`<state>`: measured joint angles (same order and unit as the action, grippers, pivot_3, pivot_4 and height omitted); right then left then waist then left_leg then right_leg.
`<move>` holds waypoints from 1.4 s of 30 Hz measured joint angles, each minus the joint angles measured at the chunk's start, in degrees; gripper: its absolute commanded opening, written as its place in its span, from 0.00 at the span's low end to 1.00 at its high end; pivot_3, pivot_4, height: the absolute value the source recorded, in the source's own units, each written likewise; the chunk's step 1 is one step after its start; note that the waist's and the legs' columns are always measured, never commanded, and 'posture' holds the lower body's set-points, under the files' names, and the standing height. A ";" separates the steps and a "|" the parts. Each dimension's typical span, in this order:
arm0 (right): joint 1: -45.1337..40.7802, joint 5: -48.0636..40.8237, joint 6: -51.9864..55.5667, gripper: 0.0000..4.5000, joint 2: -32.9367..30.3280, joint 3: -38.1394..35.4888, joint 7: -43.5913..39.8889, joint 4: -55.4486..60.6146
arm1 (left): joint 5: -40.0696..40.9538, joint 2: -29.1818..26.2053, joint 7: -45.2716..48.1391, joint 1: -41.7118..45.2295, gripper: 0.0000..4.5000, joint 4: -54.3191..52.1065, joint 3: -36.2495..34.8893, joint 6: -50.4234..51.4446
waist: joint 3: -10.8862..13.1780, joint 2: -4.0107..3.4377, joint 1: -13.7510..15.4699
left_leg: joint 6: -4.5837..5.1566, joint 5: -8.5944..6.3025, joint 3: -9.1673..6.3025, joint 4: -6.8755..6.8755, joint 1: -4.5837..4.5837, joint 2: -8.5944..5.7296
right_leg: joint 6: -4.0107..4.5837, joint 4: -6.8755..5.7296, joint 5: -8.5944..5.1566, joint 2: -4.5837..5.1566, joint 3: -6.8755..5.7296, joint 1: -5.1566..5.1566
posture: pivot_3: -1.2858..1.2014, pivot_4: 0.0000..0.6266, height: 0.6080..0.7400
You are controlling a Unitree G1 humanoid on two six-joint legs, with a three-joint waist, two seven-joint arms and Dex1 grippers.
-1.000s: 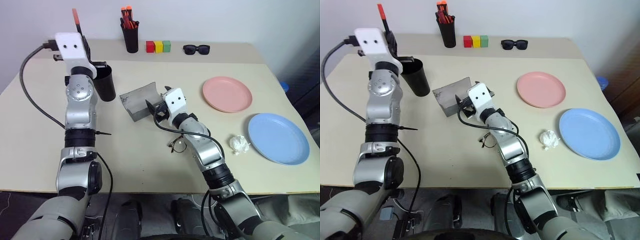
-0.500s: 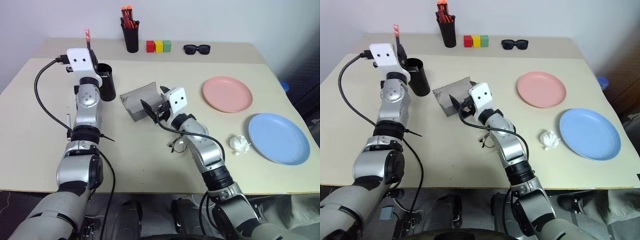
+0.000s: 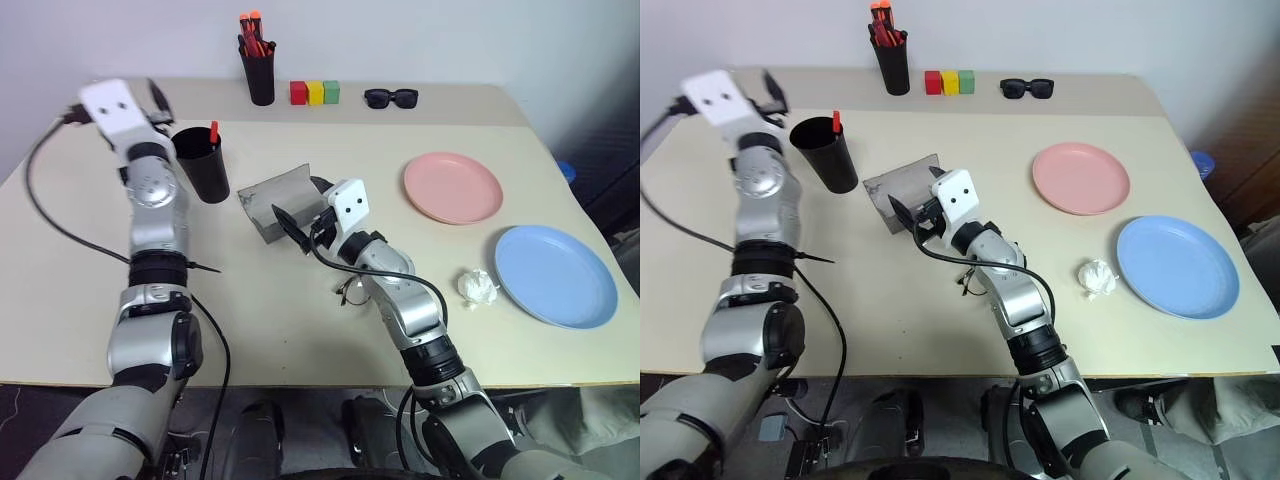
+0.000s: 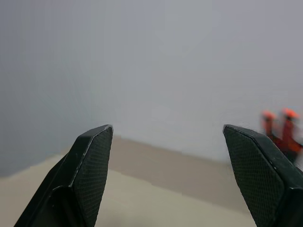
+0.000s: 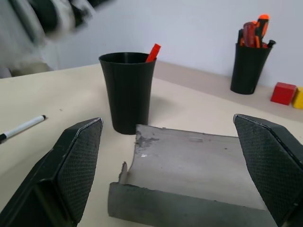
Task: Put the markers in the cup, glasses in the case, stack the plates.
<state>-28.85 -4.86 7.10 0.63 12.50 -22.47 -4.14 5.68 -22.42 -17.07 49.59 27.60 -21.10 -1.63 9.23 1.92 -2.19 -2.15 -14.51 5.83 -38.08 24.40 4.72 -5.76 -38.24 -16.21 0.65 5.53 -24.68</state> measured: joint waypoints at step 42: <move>-2.08 0.96 0.31 1.00 -1.08 -2.36 4.34 -1.26 | -9.40 4.03 0.89 3.29 0.01 -6.47 6.44 12.33 | -0.07 0.23 1.53 | -0.17 0.10 -0.41 0.02 0.06 -0.10 | 0.12 0.13 0.06 0.05 -0.37 0.15 | 0.52 0.24 0.87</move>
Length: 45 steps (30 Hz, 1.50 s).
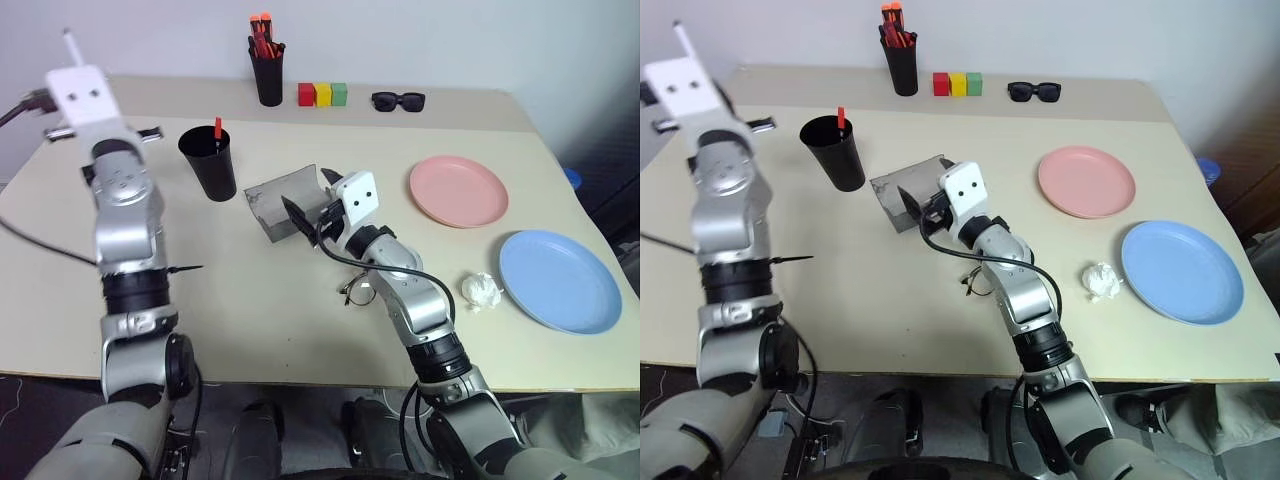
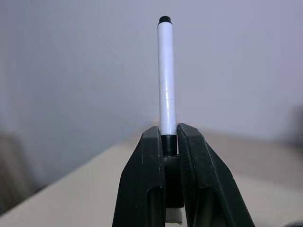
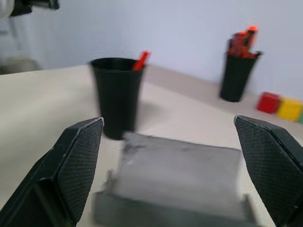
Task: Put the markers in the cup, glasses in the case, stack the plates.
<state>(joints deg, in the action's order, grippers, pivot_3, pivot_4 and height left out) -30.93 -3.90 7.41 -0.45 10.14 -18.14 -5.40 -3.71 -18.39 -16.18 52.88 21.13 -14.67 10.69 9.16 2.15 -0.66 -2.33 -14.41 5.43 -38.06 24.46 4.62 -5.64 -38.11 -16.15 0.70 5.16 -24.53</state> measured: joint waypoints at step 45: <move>2.78 -2.26 3.77 1.00 -12.36 -2.17 -8.95 6.48 | 19.78 -3.70 33.66 -4.99 0.97 -10.81 10.98 17.20 | 0.06 -0.10 -0.35 | -0.16 0.10 0.03 0.00 0.04 0.05 | -0.03 -0.07 -0.02 -0.05 0.02 -0.05 | 0.52 0.24 0.87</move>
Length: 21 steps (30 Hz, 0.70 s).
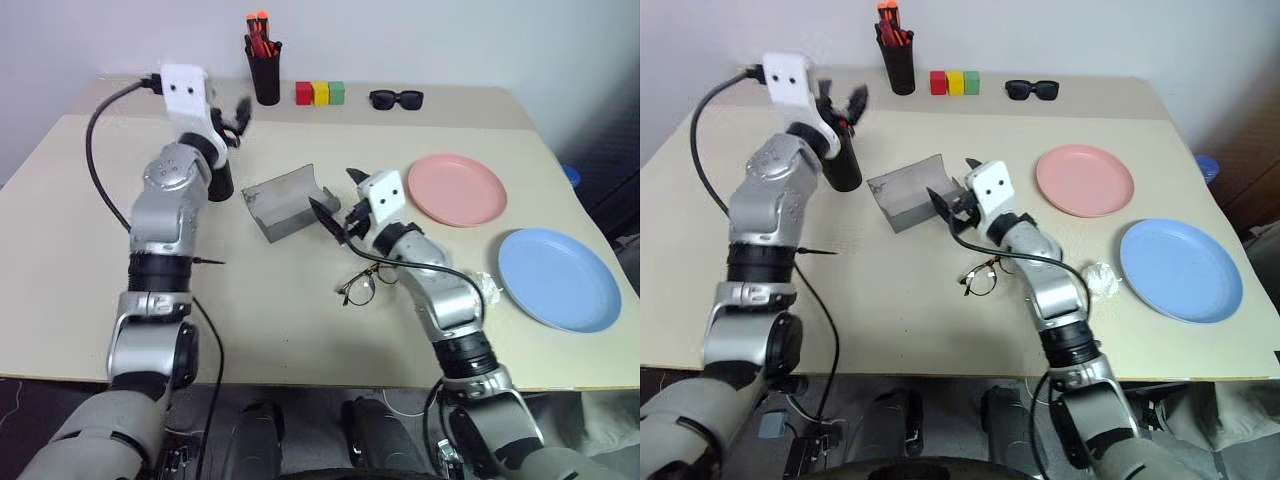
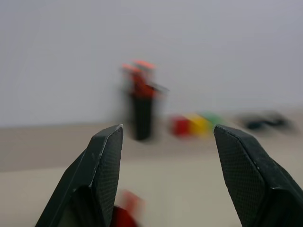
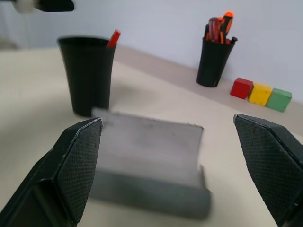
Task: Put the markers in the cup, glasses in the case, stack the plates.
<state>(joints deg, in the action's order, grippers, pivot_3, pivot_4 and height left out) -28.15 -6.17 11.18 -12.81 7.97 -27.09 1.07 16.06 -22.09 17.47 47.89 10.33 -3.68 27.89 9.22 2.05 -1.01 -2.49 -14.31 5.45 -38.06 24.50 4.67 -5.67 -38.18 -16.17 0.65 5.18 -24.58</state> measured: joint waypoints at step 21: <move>20.58 -7.48 11.73 1.00 -20.24 -9.40 -10.69 20.97 | -2.80 -2.24 24.82 -0.88 0.60 9.66 17.42 16.52 | 0.02 -0.09 0.25 | 0.19 -0.11 -0.15 -0.06 -0.06 -0.05 | 0.03 0.01 -0.03 -0.06 0.04 0.07 | 0.52 0.24 0.87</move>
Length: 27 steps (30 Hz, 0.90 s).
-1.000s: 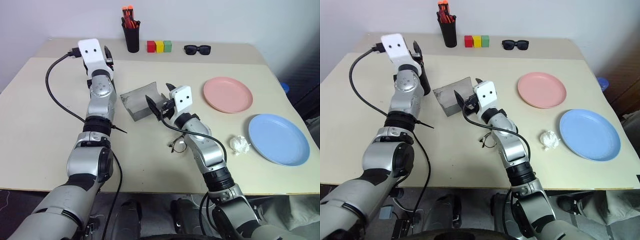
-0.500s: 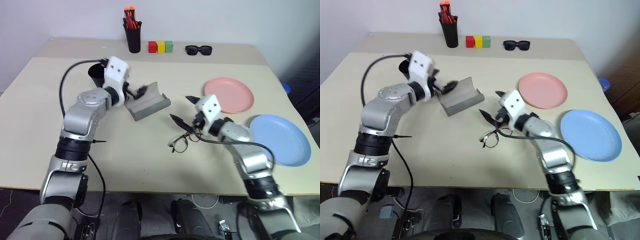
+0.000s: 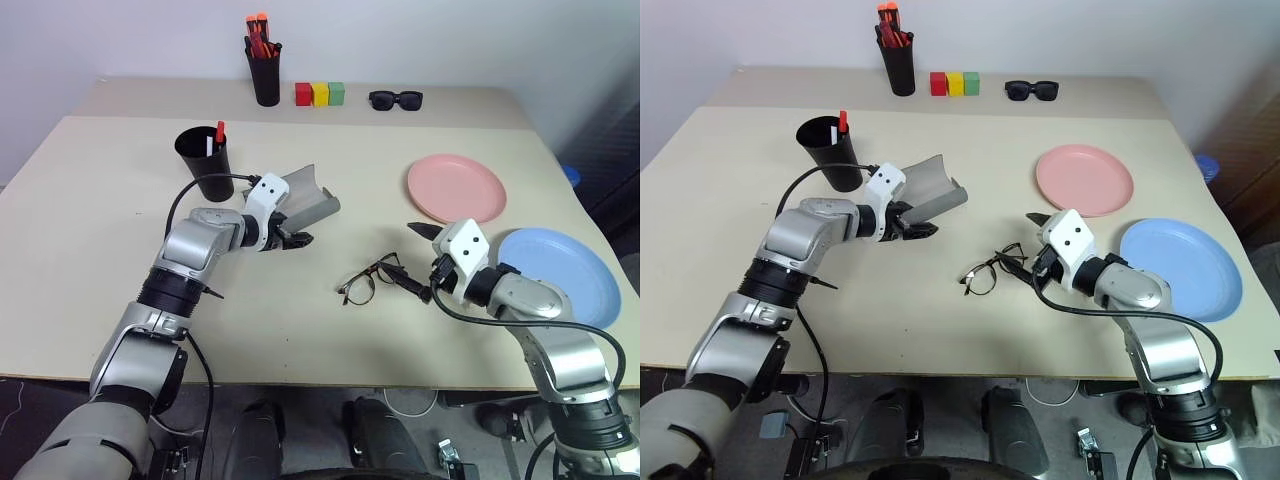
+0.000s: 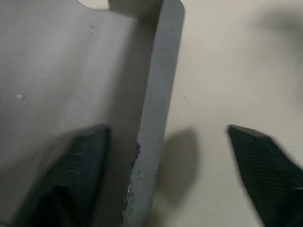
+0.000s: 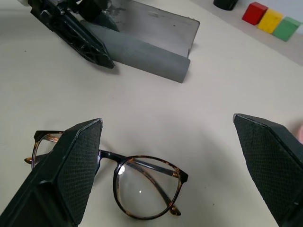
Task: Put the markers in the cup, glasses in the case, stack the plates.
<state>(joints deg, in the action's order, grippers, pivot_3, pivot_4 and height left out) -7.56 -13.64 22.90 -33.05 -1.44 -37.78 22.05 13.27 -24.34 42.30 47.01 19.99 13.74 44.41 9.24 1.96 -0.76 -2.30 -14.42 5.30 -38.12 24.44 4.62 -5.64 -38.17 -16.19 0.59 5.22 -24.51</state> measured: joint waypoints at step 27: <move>4.30 1.86 2.02 1.00 -3.74 -0.54 1.02 5.22 | -10.86 -11.47 26.78 -6.33 0.40 -2.97 7.89 -33.85 | -0.01 -0.03 0.08 | 0.06 -0.03 0.00 -0.08 0.00 0.01 | 0.05 0.01 -0.03 0.01 0.01 0.05 | 0.52 0.24 0.87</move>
<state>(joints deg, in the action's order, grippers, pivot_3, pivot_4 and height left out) -3.26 -11.78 24.93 -36.79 -1.97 -36.77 27.27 2.41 -35.81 69.08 40.68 17.02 21.63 10.55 9.23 1.92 -0.68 -2.24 -14.44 5.30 -38.20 24.44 4.62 -5.58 -38.16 -16.22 0.60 5.24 -24.46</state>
